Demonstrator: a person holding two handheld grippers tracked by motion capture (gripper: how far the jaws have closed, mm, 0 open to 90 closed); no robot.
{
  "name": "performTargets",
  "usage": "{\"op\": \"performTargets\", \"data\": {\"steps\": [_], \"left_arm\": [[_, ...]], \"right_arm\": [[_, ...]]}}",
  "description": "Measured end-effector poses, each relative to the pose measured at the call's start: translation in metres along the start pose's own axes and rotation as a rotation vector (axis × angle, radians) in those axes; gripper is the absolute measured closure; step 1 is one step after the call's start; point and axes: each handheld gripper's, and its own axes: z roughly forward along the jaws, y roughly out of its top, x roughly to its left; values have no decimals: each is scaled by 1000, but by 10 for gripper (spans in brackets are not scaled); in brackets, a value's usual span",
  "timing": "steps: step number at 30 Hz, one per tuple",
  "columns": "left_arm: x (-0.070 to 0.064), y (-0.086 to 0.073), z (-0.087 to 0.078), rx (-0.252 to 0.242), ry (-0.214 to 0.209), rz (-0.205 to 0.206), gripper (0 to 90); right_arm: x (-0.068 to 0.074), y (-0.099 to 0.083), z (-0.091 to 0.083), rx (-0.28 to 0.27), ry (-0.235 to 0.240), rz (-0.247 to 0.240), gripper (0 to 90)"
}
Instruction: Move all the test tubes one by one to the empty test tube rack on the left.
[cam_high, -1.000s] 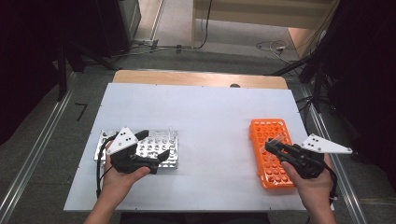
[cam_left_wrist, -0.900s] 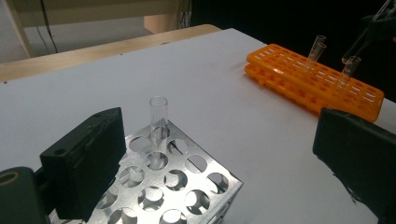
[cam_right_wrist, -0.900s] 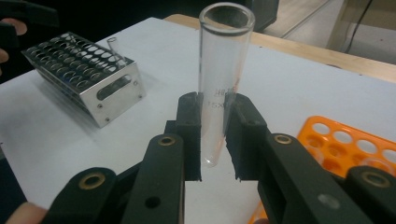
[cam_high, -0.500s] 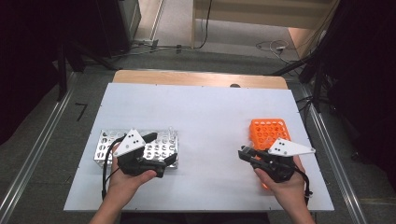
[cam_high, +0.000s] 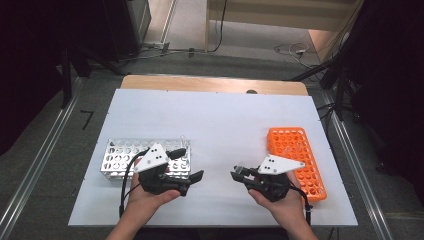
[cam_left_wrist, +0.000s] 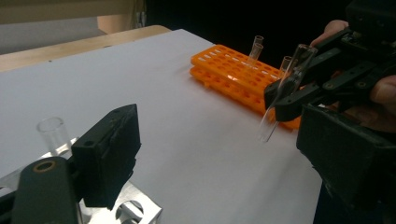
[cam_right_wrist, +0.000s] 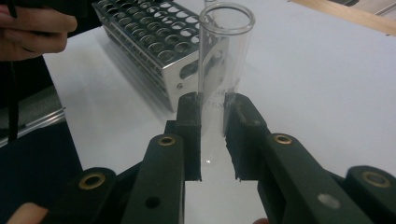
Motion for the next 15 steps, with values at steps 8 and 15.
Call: {"op": "performTargets", "data": {"steps": [8, 15], "left_arm": [[-16, -1, 14, 29, -25, 29, 290], [-25, -1, 19, 26, -69, 45, 447]], "right_arm": [[14, 0, 16, 29, 38, -32, 742], [20, -1, 24, 47, 54, -49, 742]]}}
